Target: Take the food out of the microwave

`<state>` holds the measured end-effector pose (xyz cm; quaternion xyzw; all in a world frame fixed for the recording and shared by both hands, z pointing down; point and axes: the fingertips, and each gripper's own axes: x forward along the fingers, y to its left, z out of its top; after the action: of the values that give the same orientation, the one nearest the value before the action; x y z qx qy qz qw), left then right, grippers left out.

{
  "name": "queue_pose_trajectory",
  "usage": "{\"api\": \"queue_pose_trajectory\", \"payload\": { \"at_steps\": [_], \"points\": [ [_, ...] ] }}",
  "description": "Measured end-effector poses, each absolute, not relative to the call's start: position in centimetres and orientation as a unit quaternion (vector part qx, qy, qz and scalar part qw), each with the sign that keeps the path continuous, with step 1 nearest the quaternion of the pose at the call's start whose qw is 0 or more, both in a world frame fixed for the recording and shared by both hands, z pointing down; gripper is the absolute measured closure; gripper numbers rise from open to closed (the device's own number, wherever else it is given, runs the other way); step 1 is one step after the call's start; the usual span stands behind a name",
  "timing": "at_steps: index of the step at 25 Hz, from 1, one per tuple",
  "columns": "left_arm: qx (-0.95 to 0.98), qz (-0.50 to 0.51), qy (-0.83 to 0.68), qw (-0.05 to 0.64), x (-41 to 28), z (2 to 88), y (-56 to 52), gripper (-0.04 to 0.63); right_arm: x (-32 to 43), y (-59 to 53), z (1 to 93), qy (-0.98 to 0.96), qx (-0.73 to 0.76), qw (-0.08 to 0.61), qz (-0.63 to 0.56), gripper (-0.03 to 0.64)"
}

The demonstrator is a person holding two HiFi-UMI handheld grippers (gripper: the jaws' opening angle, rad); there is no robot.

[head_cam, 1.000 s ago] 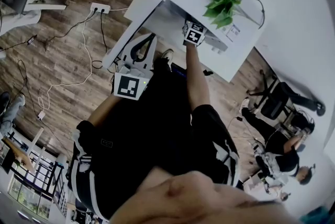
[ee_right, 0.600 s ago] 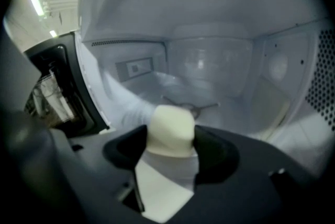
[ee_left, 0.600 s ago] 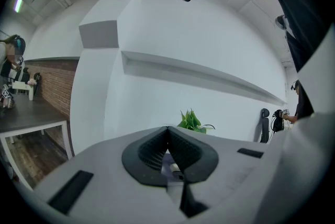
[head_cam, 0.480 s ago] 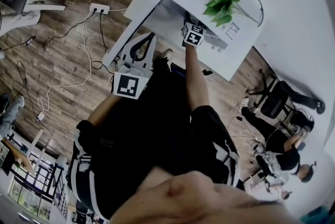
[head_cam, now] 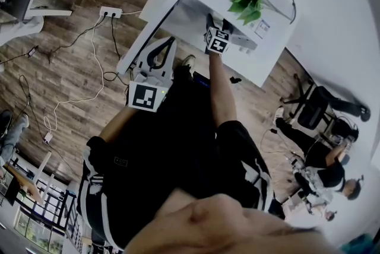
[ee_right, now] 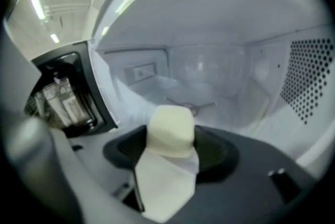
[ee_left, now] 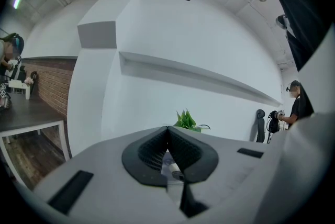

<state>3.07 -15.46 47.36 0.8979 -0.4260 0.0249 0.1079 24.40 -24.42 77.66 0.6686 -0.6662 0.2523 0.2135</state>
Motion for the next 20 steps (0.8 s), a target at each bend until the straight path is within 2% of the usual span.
{"api": "queue_pose_trajectory", "payload": {
  "at_steps": [20],
  "points": [
    [0.932,0.011,-0.346,0.105,0.3,46.7,-13.8,0.563,21.7,-18.9,73.2,-0.628,0.722,0.15,0.251,0.325]
  ]
}}
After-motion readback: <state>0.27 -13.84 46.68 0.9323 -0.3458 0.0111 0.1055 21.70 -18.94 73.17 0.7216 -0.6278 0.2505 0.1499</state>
